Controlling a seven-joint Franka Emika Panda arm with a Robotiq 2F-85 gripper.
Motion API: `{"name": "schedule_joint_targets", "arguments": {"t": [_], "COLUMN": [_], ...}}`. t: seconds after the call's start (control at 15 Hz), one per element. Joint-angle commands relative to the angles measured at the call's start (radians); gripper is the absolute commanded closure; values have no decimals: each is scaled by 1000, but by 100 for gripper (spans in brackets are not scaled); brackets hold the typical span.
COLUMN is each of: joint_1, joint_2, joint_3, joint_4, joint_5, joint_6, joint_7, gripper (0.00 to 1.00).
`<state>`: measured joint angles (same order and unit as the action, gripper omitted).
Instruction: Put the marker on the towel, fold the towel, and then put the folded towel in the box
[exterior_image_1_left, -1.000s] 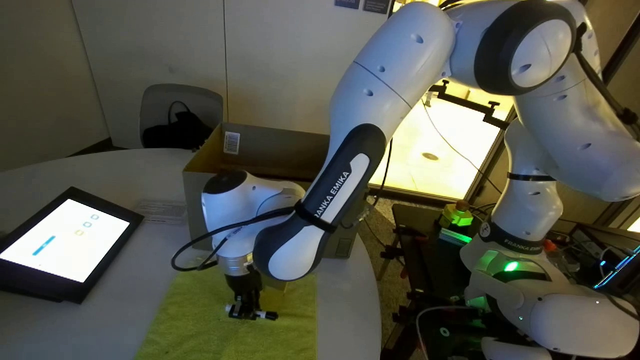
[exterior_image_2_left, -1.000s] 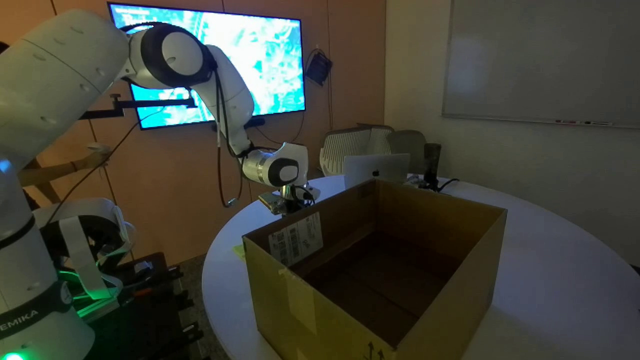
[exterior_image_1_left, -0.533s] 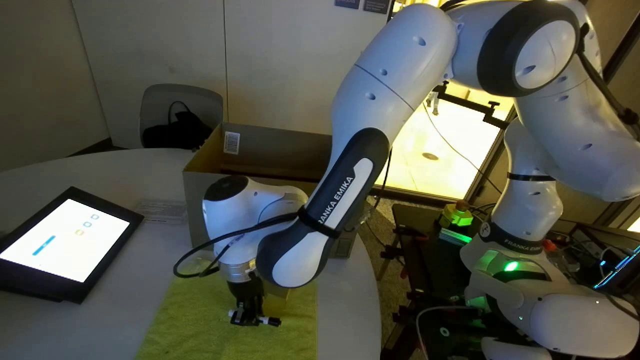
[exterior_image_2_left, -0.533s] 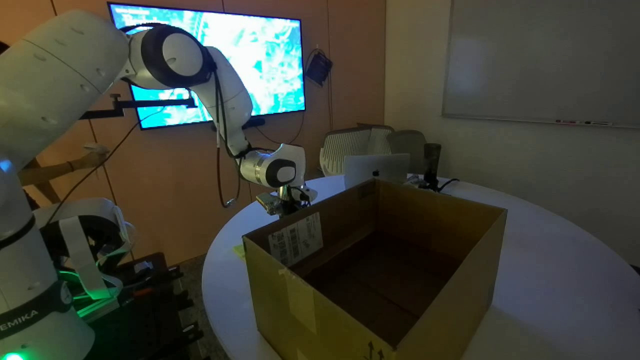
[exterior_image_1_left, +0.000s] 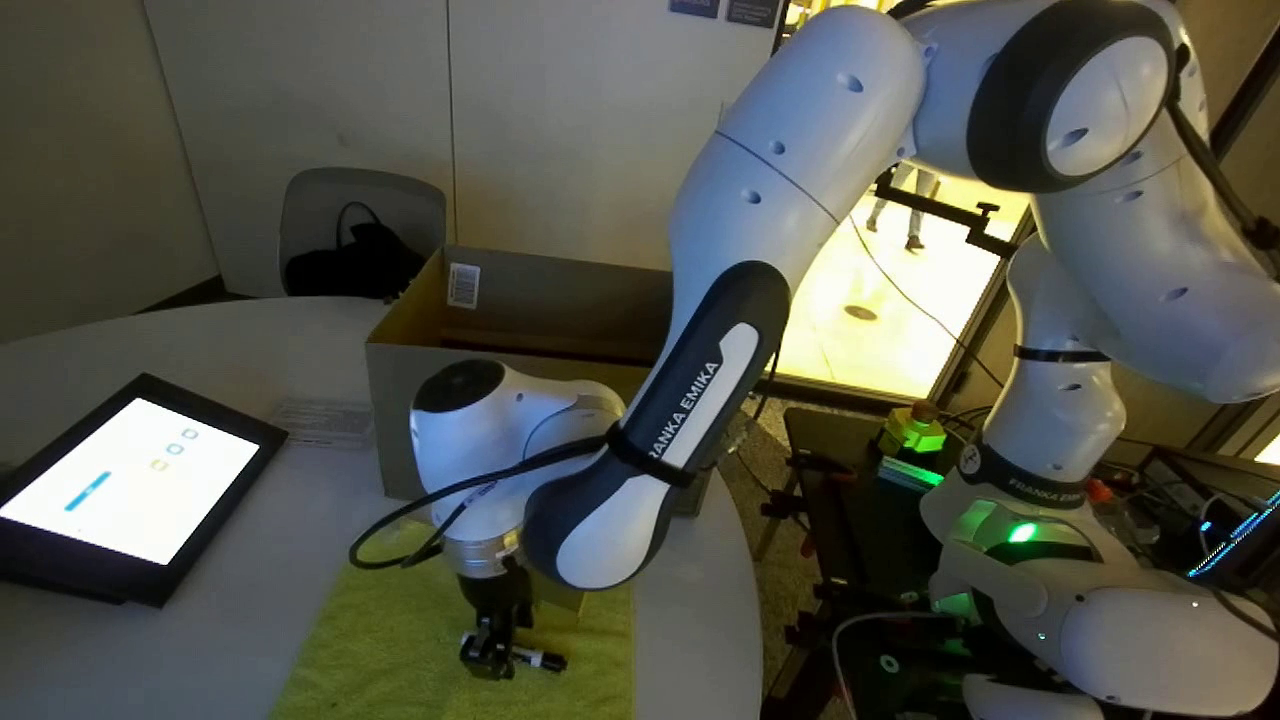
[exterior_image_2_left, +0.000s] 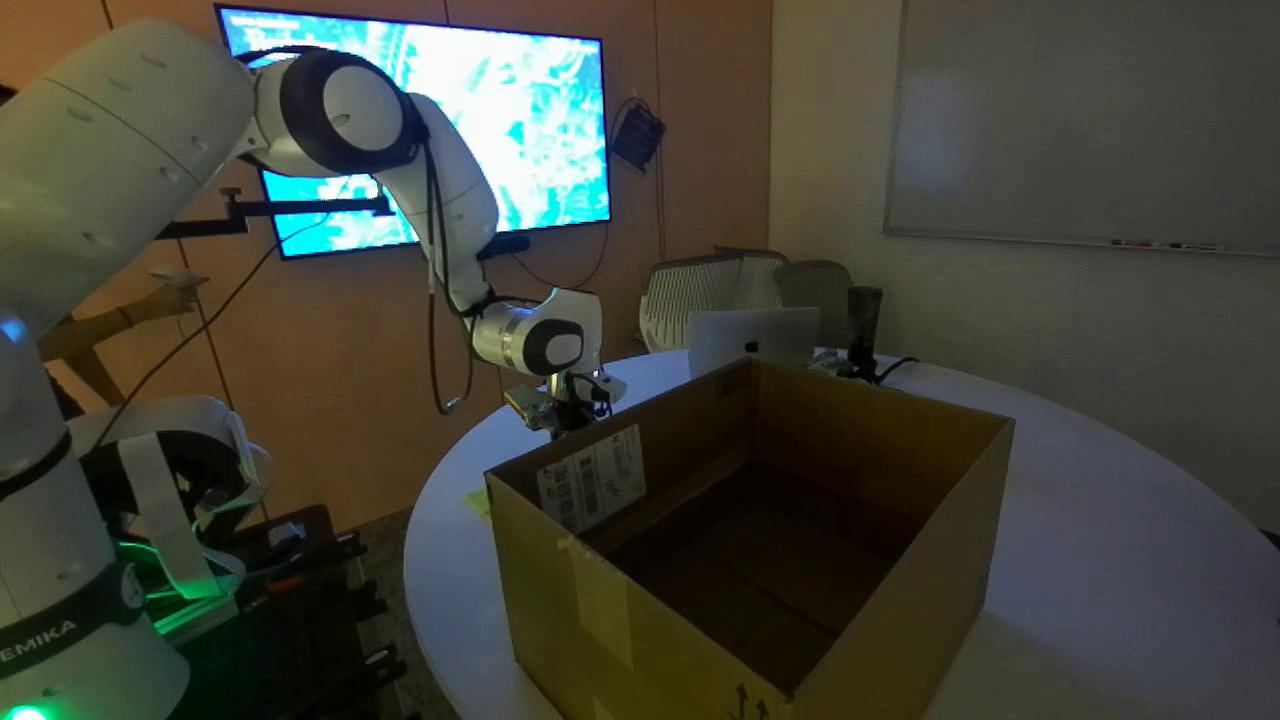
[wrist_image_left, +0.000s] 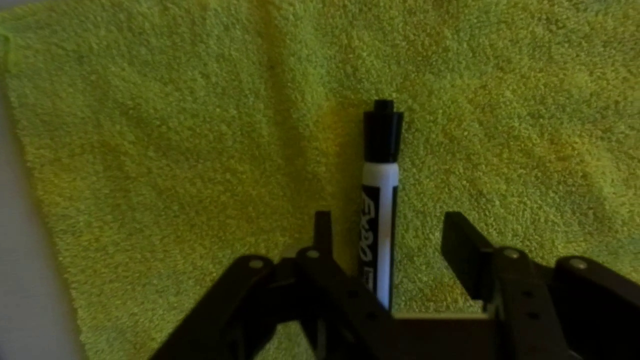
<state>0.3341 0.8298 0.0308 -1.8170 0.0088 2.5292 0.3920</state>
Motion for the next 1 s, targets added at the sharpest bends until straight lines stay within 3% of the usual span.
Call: {"name": "schedule_joint_targets", "arguments": {"t": [0.0, 0.07, 0.13, 0.53, 0.93], "joint_1": [-11, -17, -25, -80, -110], "joint_2": [-89, -108, -138, -267, -282], "joint_3": [15, 23, 36, 147, 187], "joint_4": [-87, -107, -144, -338, -426], "joint_5": [27, 34, 43, 117, 168], "joint_6": [24, 23, 22, 55, 153], "joint_7": [-3, -13, -27, -144, -217], "gripper": [12, 3, 0, 0, 0]}}
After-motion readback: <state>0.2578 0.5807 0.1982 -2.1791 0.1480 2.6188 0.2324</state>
